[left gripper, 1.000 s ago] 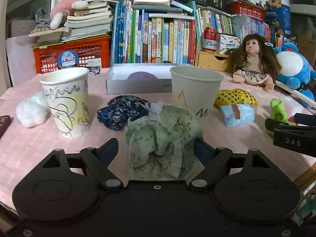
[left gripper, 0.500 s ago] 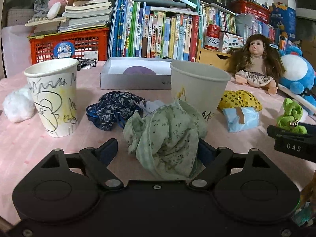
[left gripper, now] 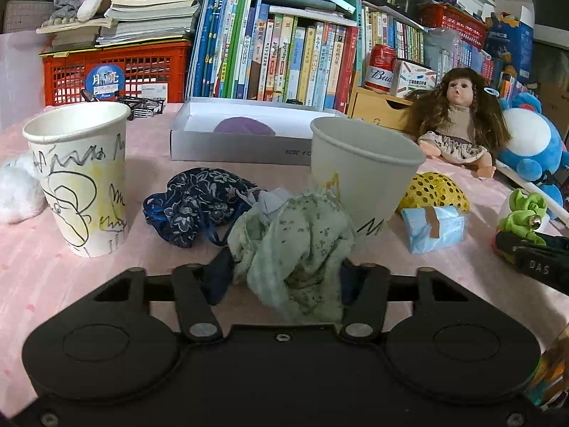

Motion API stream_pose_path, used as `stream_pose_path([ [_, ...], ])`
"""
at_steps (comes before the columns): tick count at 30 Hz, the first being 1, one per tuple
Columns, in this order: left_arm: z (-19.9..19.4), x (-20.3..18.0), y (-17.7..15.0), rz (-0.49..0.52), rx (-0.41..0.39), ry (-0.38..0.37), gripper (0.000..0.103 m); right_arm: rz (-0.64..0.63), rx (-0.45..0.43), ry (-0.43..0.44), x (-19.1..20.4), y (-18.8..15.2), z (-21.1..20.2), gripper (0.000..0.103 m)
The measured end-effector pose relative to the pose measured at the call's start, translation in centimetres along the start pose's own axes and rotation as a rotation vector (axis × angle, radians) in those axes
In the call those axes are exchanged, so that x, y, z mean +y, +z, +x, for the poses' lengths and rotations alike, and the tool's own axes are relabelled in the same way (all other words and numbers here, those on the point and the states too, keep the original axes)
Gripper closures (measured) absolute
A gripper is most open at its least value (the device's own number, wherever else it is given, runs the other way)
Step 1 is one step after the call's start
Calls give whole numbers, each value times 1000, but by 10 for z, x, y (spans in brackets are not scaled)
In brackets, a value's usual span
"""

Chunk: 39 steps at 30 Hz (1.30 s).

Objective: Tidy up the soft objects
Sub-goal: 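Carry the green floral cloth with the left gripper while the right gripper carries the lime scrunchie to the box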

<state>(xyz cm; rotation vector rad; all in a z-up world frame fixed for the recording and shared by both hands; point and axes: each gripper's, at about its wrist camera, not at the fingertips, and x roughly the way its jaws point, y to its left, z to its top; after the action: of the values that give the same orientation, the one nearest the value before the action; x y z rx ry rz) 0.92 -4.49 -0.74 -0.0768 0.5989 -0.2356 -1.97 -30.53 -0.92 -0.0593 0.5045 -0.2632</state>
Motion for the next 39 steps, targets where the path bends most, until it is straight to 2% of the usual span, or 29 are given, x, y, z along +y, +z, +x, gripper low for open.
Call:
stream_pose_path([
  [5,-13,-3,-1,32,-6,18,58,30,-6,36,-2,2,-9,65],
  [11,-48,-3,16,68,-61,-12,58,57,-44,141,-2,19,-27,66],
  [16,-71,4,59,83,-92,-1,58,85,-94,224,-11,53,-33,66],
  [21,-76,19,114,63,-83,-48,58,127,-124,306,-18,99,-25,66],
  [24,-66,30,146,26,-58,-73,58,123,-128,345,-12,126,-15,66],
  [29,-35,38,191,10,-10,-70,58,82,-110,391,11,166,10,65],
  [34,11,45,223,-42,77,-68,58,86,-12,451,34,195,50,65],
  [39,66,50,242,-73,150,-47,58,118,113,475,53,205,98,65],
])
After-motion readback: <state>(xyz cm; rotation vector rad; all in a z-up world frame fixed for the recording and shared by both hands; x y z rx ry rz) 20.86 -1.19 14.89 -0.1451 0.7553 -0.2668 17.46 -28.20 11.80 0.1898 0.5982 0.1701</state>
